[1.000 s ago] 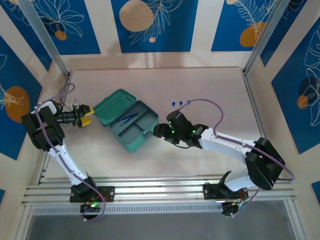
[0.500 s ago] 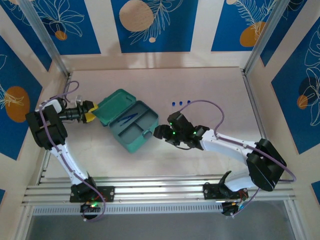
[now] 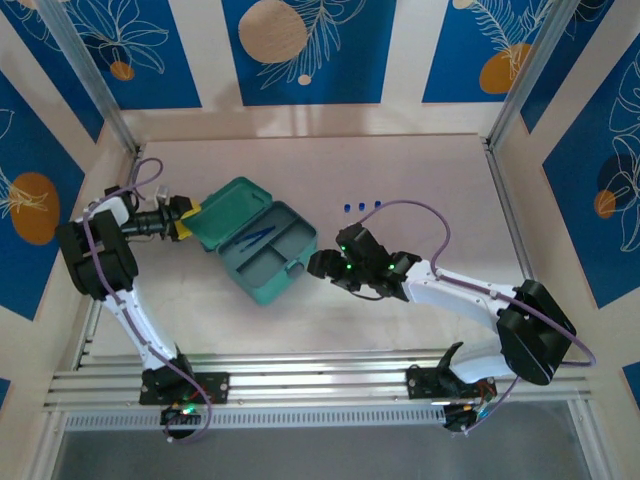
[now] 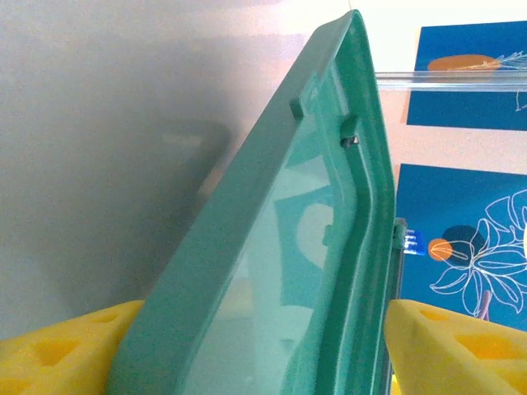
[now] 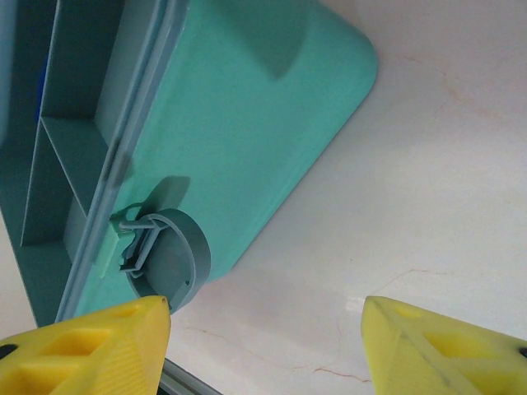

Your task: Organize the chemistry lab equipment

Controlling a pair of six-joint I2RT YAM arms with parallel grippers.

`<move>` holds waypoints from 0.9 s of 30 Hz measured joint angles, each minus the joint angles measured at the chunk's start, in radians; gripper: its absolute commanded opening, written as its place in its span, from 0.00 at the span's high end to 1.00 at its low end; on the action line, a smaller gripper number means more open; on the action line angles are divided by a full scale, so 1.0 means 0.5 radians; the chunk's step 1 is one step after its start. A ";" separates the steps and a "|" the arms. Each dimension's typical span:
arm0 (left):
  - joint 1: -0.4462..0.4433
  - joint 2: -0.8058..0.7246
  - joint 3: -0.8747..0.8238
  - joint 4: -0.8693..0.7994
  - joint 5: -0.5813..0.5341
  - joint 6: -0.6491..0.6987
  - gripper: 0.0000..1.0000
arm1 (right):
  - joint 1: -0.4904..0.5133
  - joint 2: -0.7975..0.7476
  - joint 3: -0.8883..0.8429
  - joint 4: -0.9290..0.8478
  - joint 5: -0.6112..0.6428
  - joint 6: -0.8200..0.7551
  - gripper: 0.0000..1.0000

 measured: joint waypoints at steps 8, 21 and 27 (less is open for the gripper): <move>0.000 -0.116 0.000 -0.002 0.017 -0.030 0.26 | 0.011 -0.011 -0.021 0.005 0.001 0.000 0.36; -0.016 -0.467 0.055 -0.089 0.022 -0.098 0.26 | 0.015 -0.066 -0.051 0.016 0.008 0.000 0.37; -0.123 -0.735 0.119 -0.155 -0.022 -0.132 0.25 | 0.018 -0.068 -0.069 0.026 0.008 0.000 0.37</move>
